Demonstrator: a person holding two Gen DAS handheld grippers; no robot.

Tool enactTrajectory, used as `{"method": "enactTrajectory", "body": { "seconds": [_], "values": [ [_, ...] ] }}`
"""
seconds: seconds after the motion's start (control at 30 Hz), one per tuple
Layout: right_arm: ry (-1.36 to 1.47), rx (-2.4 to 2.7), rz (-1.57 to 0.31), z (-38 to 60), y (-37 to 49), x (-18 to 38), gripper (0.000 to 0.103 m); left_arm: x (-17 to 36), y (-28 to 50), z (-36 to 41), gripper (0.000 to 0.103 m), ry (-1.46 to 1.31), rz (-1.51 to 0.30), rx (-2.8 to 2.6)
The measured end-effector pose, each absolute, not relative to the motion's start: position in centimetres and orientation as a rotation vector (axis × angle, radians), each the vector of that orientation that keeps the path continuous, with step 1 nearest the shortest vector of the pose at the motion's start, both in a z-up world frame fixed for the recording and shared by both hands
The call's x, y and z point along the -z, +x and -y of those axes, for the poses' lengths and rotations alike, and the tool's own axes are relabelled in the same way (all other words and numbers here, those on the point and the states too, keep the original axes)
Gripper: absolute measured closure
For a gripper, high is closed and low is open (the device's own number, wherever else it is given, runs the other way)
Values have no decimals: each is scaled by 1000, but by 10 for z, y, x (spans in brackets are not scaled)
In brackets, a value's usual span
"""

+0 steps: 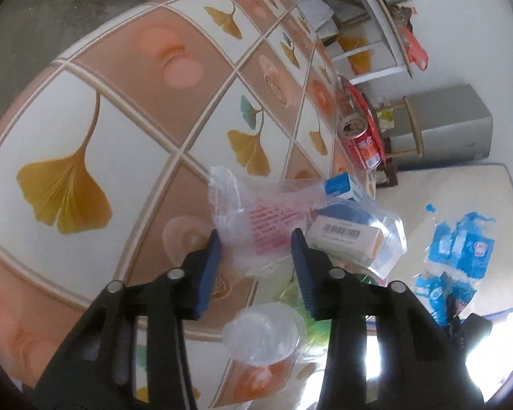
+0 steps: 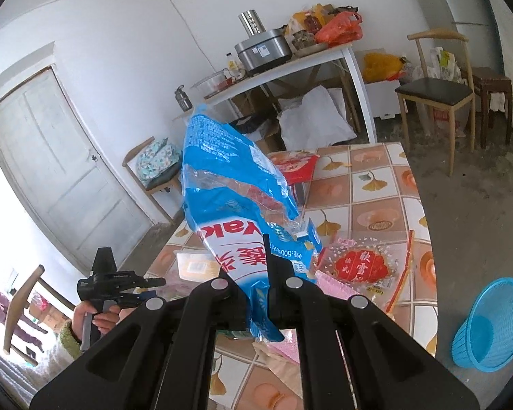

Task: Collect trash
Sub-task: 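Carry both bags over the blue wastebasket with both grippers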

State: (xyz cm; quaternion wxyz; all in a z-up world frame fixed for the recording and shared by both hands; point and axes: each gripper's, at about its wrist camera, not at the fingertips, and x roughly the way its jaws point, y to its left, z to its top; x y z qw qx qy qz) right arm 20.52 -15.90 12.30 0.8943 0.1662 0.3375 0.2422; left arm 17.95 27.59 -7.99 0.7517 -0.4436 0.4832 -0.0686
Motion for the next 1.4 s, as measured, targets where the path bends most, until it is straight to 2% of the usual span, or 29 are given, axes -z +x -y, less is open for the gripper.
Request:
{"method": "enactTrajectory", "body": {
  "seconds": [0.07,0.17,0.33,0.57,0.93,1.13,1.4],
  "values": [
    [348,-500,-709,159,208,-120,98,78,179,-277,76,-968,-1033,146],
    [352,-498,-715,158,209,-119,98,72,179,-279,83,-960,-1005,145],
    [350,-496,-715,158,209,-119,98,48,173,-279,90,-873,-912,92],
    [337,-489,-699,156,203,-124,98,-10,149,-269,91,-678,-718,9],
    [349,-457,-607,185,162,-151,98,-115,90,-191,92,-436,-396,26],
    [400,-376,-541,235,121,-160,98,-143,88,-127,92,-398,-374,170],
    [524,-136,-517,337,60,-140,98,-154,127,3,92,-356,-458,480]
  ]
}}
